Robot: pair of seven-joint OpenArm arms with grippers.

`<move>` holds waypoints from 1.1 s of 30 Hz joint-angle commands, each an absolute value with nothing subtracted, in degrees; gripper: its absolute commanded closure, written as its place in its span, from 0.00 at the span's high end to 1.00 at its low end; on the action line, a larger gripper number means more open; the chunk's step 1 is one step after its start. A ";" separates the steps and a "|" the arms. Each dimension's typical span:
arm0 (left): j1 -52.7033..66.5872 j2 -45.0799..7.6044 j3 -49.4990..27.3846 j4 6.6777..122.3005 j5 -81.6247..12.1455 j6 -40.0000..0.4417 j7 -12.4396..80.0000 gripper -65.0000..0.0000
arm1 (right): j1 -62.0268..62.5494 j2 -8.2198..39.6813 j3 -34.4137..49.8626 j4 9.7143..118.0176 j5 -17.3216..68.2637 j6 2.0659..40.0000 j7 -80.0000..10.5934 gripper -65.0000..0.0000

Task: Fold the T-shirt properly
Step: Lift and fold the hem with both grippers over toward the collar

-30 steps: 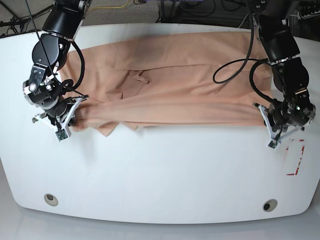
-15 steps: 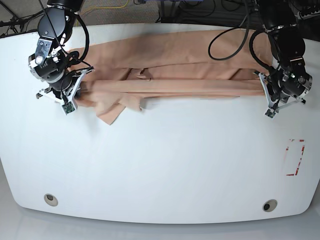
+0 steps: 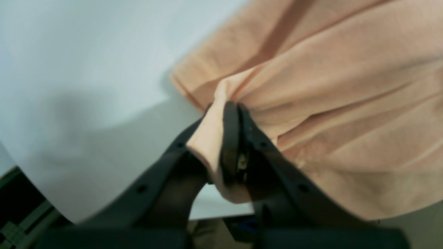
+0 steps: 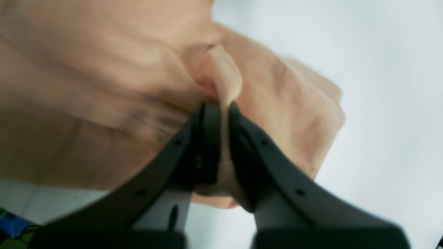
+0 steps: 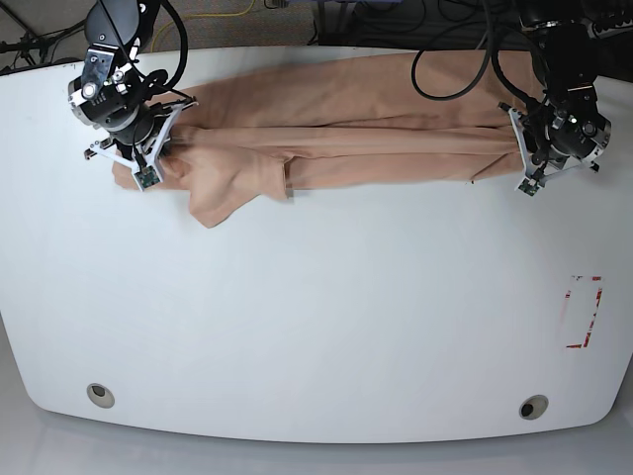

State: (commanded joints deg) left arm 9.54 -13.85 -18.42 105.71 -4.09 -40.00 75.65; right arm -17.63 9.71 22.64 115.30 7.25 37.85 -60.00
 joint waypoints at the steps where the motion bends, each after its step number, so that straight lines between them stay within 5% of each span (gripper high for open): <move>1: 10.07 -13.85 -18.42 105.71 -4.09 -40.00 75.65 0.26 | -17.89 9.71 22.64 115.21 7.25 37.85 -60.00 0.04; 4: 11.03 -13.85 -18.42 105.80 -4.09 -40.00 75.65 0.45 | -18.33 9.71 22.64 115.03 7.25 37.85 -59.91 0.08; 8: 11.21 -13.85 -18.42 105.89 -4.09 -40.00 75.65 0.67 | -18.33 9.63 22.73 115.12 7.25 37.41 -59.82 0.31; 14: 10.95 -13.85 -18.15 105.89 -4.09 -40.00 75.82 0.77 | -17.89 7.52 26.59 115.82 7.25 37.93 -59.65 0.72; 27: 10.15 -13.49 -12.09 115.12 -8.40 -40.00 78.37 0.76 | -12.44 0.66 32.13 116.53 7.25 40.00 -58.42 0.74; 33: 12.26 -12.88 -12.97 113.98 -11.74 -40.00 78.11 0.56 | -12.53 -1.10 32.13 116.35 7.25 40.00 -58.42 0.70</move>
State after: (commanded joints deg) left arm 12.26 -12.88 -12.97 113.98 -11.74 -40.00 78.11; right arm -12.53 -1.10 32.13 116.35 7.25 40.00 -58.42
